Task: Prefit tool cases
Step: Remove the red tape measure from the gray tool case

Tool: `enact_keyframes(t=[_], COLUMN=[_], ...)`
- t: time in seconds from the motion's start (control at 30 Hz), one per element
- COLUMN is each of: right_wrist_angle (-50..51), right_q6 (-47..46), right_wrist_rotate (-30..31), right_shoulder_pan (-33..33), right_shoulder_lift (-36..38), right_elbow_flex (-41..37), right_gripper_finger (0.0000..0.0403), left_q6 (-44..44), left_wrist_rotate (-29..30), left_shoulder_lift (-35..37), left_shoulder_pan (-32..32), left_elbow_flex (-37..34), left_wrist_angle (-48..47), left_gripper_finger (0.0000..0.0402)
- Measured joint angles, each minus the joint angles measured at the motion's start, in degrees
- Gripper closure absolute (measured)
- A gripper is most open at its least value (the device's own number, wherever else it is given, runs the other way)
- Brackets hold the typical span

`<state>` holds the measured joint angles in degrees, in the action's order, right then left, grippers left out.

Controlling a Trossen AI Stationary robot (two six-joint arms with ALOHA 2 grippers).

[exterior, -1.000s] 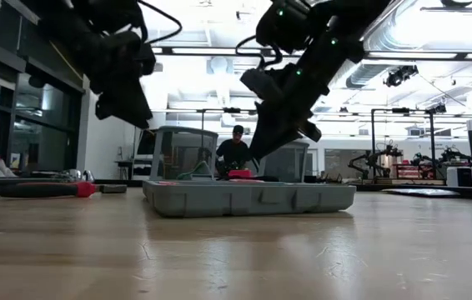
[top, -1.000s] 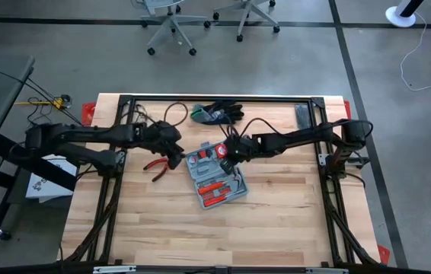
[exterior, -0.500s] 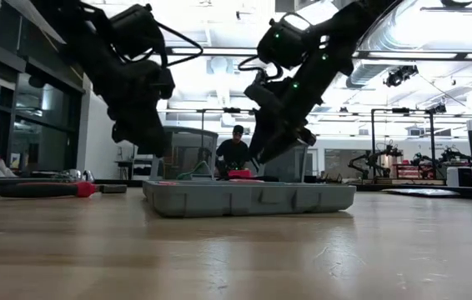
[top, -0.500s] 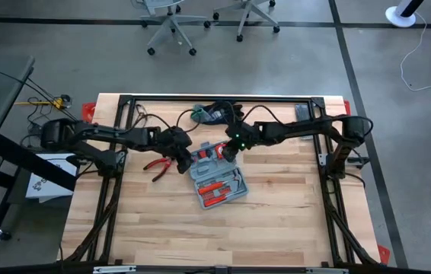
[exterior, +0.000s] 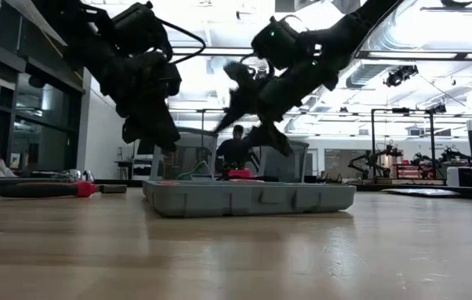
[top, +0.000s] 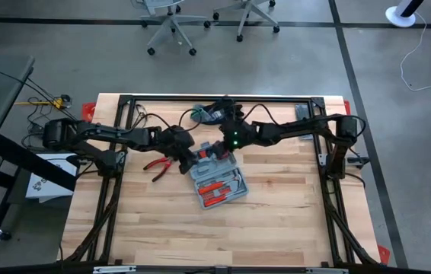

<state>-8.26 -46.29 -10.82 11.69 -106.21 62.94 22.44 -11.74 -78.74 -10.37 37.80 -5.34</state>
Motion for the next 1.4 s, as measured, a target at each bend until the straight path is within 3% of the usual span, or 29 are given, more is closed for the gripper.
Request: enact_keyframes(t=[0.13,0.23,0.33,0.47,0.67,0.93,1.1,1.4], right_wrist_angle=[-8.2,7.51,26.17,37.82,40.54,41.53,41.18,42.26], right_q6=[0.27,5.09,16.36,30.53,38.58,54.89,61.46,49.58], right_wrist_rotate=[-1.02,6.01,15.83,20.98,26.17,40.35,41.0,35.44], right_shoulder_pan=[-2.05,-3.91,-5.86,-7.67,-7.94,-7.65,-7.52,-7.57], right_shoulder_lift=[0.13,0.57,-0.35,-3.03,-4.85,-4.87,-4.87,-4.87], right_elbow_flex=[0.18,4.18,11.46,19.42,23.17,23.19,23.19,23.19], right_gripper_finger=[0.0208,0.0208,0.0208,0.0208,0.0208,0.0208,0.0208,0.0208], left_q6=[0.0,0.02,-0.13,-2.32,-3.4,-3.1,-1.79,1.11], left_wrist_rotate=[-5.66,-7.53,-6.77,-5.69,-4.04,-1.27,2.08,3.49], left_shoulder_lift=[0.0,0.21,0.26,0.26,0.24,0.24,0.24,0.24], left_shoulder_pan=[0.03,0.07,0.33,0.33,0.38,0.42,0.42,0.42], left_elbow_flex=[0.0,0.0,0.0,0.0,0.0,0.0,0.0,0.0], left_wrist_angle=[-0.04,-1.13,-2.73,-4.09,-4.97,-5.62,-5.58,-5.49], left_gripper_finger=[0.0259,0.0259,0.0259,0.0259,0.0259,0.0259,0.0259,0.0259])
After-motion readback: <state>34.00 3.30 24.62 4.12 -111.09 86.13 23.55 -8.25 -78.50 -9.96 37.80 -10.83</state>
